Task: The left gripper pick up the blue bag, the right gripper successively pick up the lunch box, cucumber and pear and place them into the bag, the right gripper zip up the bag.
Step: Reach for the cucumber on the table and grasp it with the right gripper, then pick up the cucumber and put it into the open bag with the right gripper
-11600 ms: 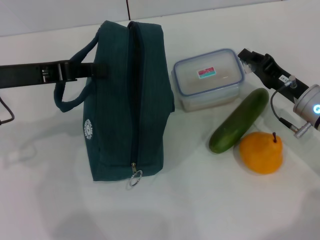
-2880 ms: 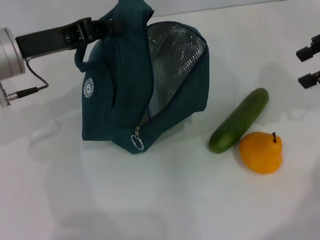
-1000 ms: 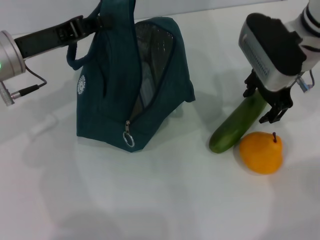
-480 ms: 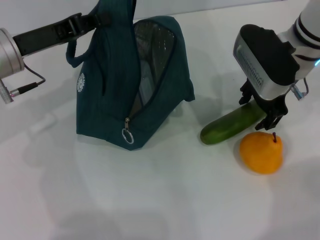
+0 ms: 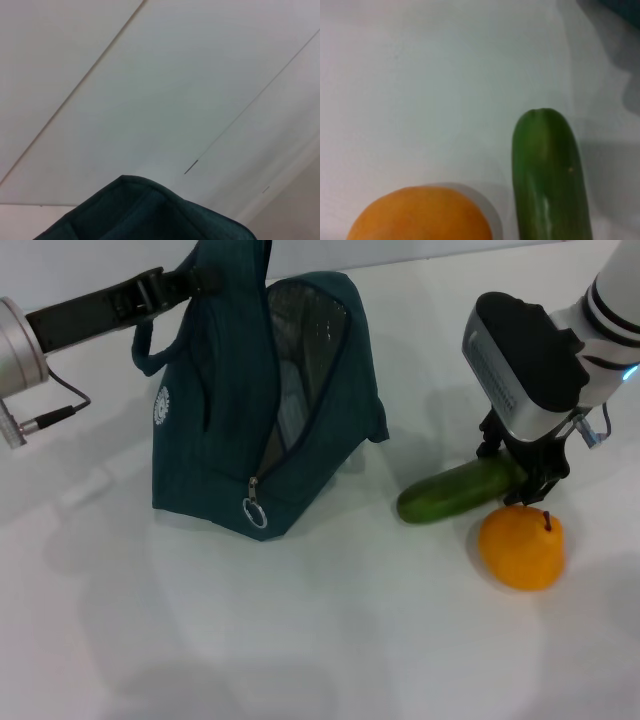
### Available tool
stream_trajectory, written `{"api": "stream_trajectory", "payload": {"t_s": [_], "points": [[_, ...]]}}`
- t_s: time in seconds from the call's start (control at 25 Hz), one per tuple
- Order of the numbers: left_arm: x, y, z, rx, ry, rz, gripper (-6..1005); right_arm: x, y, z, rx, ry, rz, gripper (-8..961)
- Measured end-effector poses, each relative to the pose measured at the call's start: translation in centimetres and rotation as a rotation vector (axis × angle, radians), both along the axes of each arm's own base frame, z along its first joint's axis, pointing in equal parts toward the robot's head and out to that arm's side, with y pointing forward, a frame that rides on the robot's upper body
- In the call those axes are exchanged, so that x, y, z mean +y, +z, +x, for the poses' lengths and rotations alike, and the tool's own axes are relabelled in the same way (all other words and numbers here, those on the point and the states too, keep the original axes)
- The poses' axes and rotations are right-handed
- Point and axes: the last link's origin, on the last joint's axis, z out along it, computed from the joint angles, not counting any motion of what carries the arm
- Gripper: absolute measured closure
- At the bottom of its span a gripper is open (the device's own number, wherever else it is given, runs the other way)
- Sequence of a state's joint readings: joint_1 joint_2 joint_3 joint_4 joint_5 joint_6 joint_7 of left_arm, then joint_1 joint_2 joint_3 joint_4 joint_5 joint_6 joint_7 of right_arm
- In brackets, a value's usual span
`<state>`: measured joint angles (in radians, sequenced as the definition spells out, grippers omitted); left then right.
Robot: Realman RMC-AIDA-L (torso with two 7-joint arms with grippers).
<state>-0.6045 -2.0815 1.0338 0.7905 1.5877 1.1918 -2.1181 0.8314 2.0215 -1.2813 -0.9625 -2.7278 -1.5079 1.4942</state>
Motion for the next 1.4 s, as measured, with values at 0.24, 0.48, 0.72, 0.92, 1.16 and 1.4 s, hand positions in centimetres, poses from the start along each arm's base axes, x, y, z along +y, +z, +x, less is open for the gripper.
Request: {"api": "stream_trajectory", "payload": {"t_s": [0.24, 0.48, 0.72, 0.92, 1.16, 1.4], "points": [[0.0, 0.0, 0.0, 0.000, -0.001, 0.001, 930, 0.0, -0.1, 0.1, 0.004, -0.015, 0.006, 304], [0.1, 0.1, 0.2, 0.002, -0.005, 0.003, 929, 0.1, 0.0, 0.0, 0.003, -0.015, 0.015, 398], [0.3, 0.6, -0.1, 0.013, -0.003, 0.009, 929, 0.0, 0.1, -0.6, 0.026, -0.041, 0.027, 397], [0.5, 1.4, -0.7, 0.032, 0.001, 0.023, 929, -0.1, 1.3, -0.8, 0.099, -0.098, 0.082, 396], [0.6, 1.8, -0.9, 0.055, -0.004, 0.021, 929, -0.3, 4.6, 1.2, 0.227, -0.236, 0.250, 395], [0.7, 2.4, -1.0, 0.061, -0.005, 0.022, 929, -1.6, 7.9, 2.8, 0.472, -0.335, 0.410, 394]]}}
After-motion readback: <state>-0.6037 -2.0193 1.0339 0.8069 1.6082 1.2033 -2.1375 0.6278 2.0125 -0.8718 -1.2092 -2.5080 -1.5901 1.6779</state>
